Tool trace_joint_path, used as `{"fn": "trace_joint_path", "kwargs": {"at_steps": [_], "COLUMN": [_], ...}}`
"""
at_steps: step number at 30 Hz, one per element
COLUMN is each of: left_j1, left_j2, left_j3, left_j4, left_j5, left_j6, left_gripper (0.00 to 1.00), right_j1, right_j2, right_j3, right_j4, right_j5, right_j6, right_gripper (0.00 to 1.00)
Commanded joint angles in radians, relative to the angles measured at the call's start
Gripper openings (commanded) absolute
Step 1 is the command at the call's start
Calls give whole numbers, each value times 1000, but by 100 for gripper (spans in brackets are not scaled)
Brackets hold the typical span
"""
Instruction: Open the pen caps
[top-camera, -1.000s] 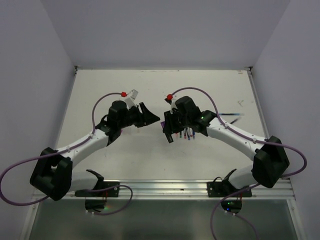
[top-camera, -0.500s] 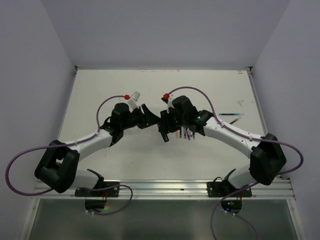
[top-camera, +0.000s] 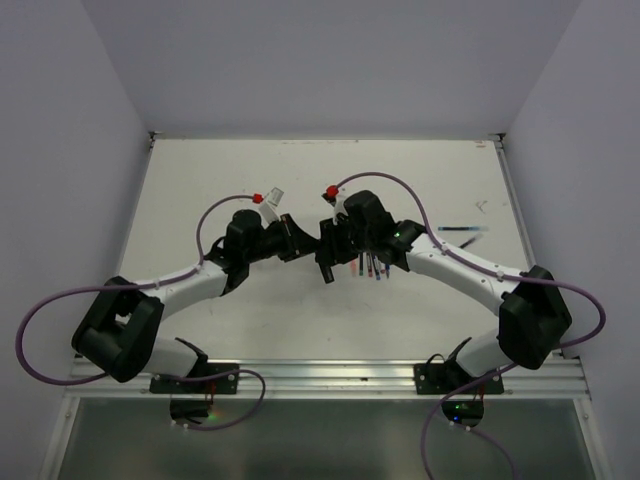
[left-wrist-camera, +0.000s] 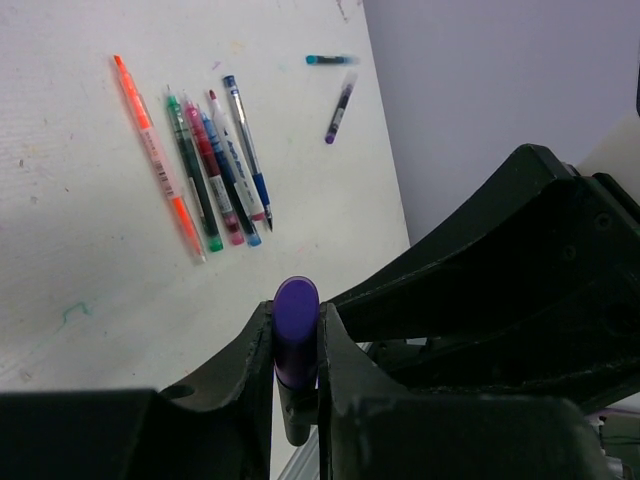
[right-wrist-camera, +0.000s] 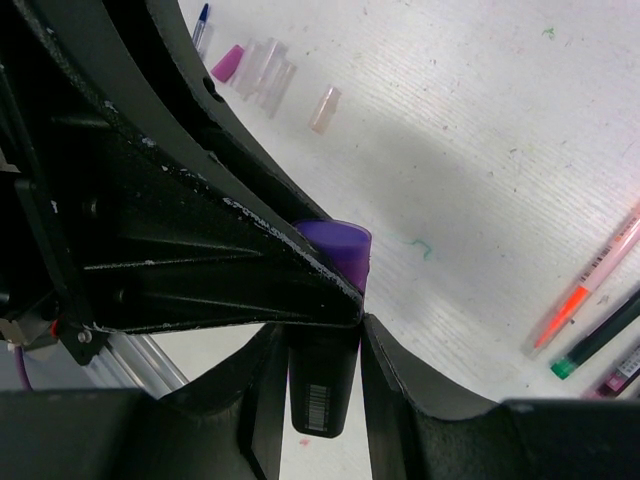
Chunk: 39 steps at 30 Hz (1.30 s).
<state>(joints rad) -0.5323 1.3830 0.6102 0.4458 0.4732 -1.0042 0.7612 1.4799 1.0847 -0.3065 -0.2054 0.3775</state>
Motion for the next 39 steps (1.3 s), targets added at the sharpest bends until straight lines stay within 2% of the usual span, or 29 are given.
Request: {"fn": "trace_joint_path", "kwargs": {"at_steps": [1,2,4,5,13,22,24,25,27,31,34,39], "left_j1": [-15,-15,-15,-15,-15,-15,-15,-15,-15,-8,58,189], "left_j2": [8,5,-1,-2,-22,-41,-41,-41,-42,-58,-18,21], "left_j3": [-3,-3,-4,-6,-3,11,13,13,14,26,91,108], "left_j4": [56,57,57,57,76,48,45,44,34,-16,-100,-13], "left_j5": [25,22,9,2,-39,-59,-61,-61,-73,-142,-162,-107], "left_j6": [-10,-16,-28,-33,-89,-88,-86,-85,-85,-79,-63,-103], "left_gripper": [0,0,0,0,0,0,0,0,0,0,0,0], "right_j1": [6,7,6,7,9,18,18,20,21,47,133,188], "right_j2": [-13,-18,-30,-33,-52,-55,-59,-61,-69,-87,-116,-174], "right_j3": [18,8,-3,-12,-83,-115,-120,-126,-131,-166,-227,-327], "right_j4": [61,58,52,47,64,81,86,87,86,58,49,75], "right_j5": [-19,-19,-14,-18,-29,-29,-23,-20,-9,76,163,199], "right_j6": [5,3,0,0,1,6,4,6,12,31,69,135], "right_gripper": [1,14,30,32,38,41,40,31,2,0,0,0]}}
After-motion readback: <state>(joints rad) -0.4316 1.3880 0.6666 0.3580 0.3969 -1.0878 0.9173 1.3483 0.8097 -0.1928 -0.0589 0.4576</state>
